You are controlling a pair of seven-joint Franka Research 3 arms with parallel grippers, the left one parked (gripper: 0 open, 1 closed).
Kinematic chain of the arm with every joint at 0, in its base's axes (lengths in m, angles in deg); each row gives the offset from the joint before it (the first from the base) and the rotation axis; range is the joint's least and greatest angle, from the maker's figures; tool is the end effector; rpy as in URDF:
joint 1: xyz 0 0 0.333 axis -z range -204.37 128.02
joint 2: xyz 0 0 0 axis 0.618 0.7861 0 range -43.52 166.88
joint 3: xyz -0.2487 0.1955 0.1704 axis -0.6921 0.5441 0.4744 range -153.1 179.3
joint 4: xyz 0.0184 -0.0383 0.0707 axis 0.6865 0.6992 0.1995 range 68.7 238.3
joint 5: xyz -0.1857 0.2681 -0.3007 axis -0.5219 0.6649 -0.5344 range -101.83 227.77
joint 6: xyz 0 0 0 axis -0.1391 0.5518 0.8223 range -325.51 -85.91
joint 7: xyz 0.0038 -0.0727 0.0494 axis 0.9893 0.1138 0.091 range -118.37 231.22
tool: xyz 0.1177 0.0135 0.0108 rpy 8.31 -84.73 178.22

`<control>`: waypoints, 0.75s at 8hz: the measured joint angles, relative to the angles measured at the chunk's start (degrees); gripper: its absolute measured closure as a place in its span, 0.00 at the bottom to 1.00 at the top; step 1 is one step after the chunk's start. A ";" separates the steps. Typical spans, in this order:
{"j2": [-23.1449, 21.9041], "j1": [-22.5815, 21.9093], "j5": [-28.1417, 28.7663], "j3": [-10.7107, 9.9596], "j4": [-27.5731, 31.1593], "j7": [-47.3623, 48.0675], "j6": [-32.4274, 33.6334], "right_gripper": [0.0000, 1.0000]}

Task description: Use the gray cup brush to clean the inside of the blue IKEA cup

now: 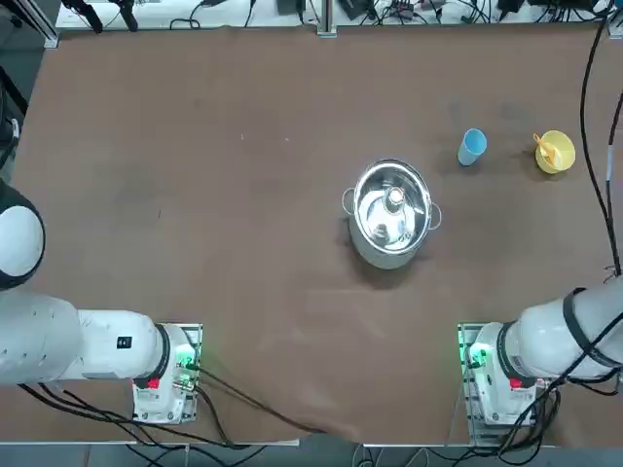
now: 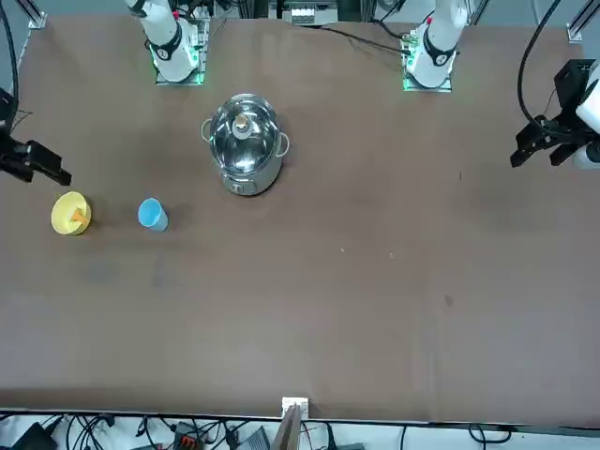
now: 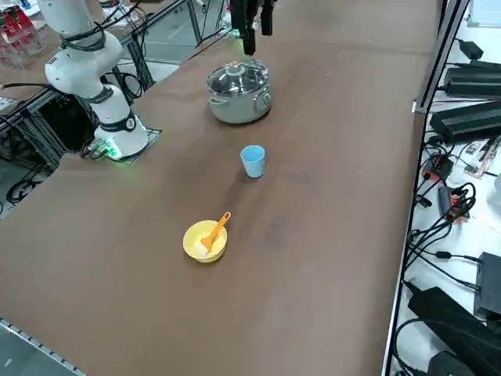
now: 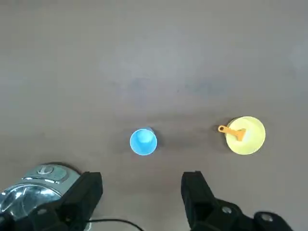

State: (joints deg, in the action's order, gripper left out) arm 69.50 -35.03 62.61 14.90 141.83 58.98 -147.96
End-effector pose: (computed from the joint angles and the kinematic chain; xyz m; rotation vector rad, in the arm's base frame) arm 0.6495 -0.0177 0.6586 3.1376 -0.1077 -0.0108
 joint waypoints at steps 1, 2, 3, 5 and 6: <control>-1.45 -0.05 0.00 0.01 1.66 -0.24 -0.06 0.00; -2.14 -0.08 0.00 0.01 2.32 -0.28 -0.05 0.00; -2.25 -0.08 0.00 0.01 2.34 -0.29 -0.05 0.00; -2.12 -0.08 0.04 0.01 2.52 -0.30 -0.05 0.00; -2.11 -0.07 0.09 0.01 2.56 -0.20 -0.05 0.00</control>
State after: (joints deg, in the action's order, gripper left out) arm 67.39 -35.11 62.71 14.91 144.38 58.78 -148.01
